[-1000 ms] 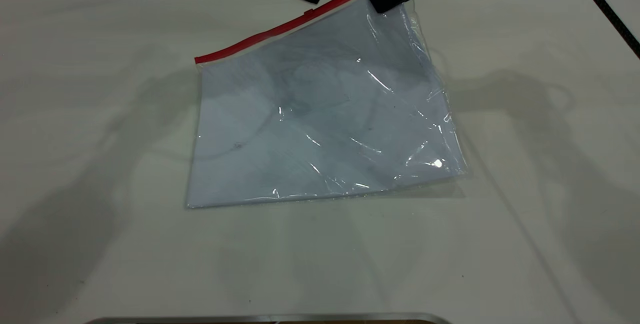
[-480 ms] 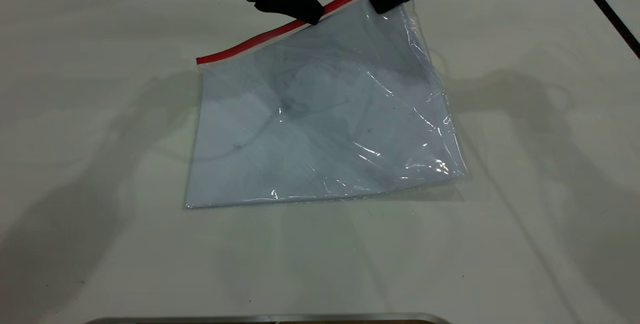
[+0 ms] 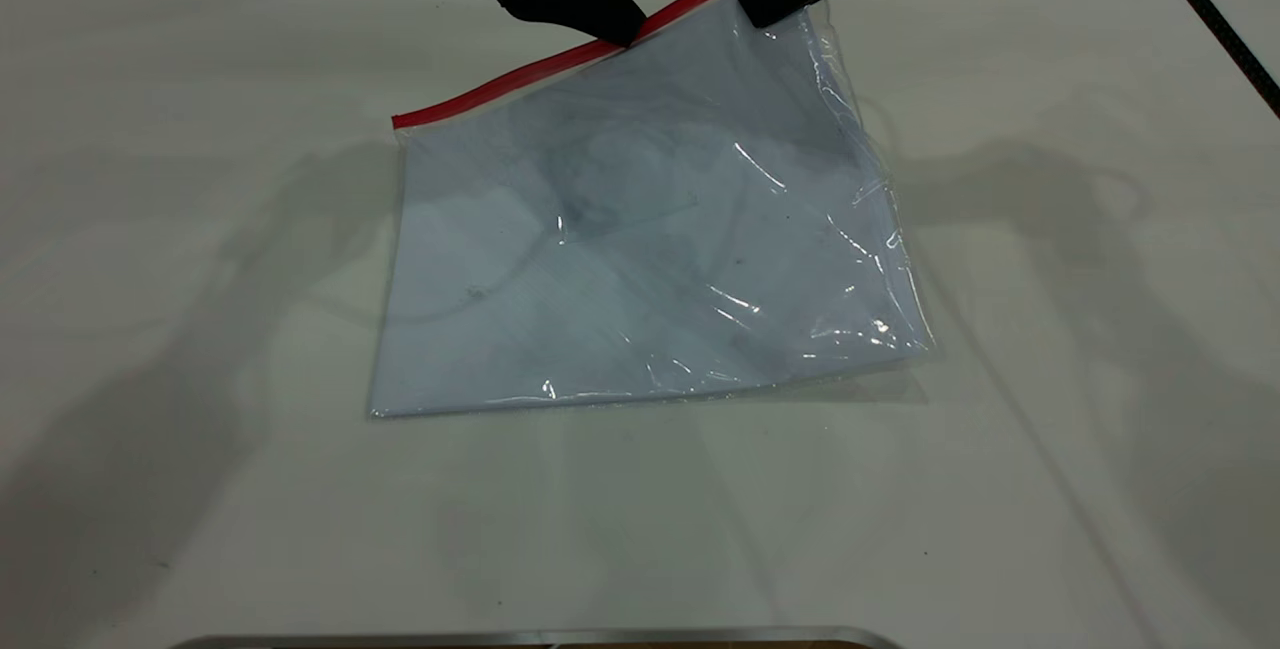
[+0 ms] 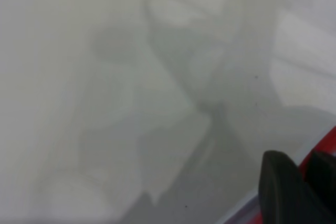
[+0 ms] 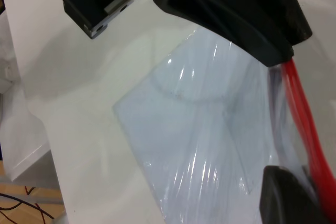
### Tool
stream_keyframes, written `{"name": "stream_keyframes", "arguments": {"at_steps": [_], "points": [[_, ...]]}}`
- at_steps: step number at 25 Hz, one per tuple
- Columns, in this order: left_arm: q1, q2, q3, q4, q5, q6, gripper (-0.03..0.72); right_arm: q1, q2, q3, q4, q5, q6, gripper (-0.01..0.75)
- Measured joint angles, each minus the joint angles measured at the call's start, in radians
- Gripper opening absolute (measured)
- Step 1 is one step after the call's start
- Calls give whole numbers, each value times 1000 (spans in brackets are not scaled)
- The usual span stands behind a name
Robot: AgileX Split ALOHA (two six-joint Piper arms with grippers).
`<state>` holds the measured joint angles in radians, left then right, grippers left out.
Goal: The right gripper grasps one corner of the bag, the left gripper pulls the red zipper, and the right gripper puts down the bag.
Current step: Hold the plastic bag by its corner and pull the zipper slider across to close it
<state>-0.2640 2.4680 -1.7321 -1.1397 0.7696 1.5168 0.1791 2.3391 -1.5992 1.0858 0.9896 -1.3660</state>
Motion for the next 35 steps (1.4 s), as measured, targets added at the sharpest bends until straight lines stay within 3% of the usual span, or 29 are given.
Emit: {"name": "stream_keyframes", "arguments": {"at_steps": [5,18,35], "points": [[-1,0,0,19,-4,2,51,0,0,0,0,-2,0,34],[12,0,-1,46,-13,3,49,-2,0,0,35,-6,-7,34],[96,33,-8,119,-32,1,50,-81,1,0,164,32,-56,34]]}}
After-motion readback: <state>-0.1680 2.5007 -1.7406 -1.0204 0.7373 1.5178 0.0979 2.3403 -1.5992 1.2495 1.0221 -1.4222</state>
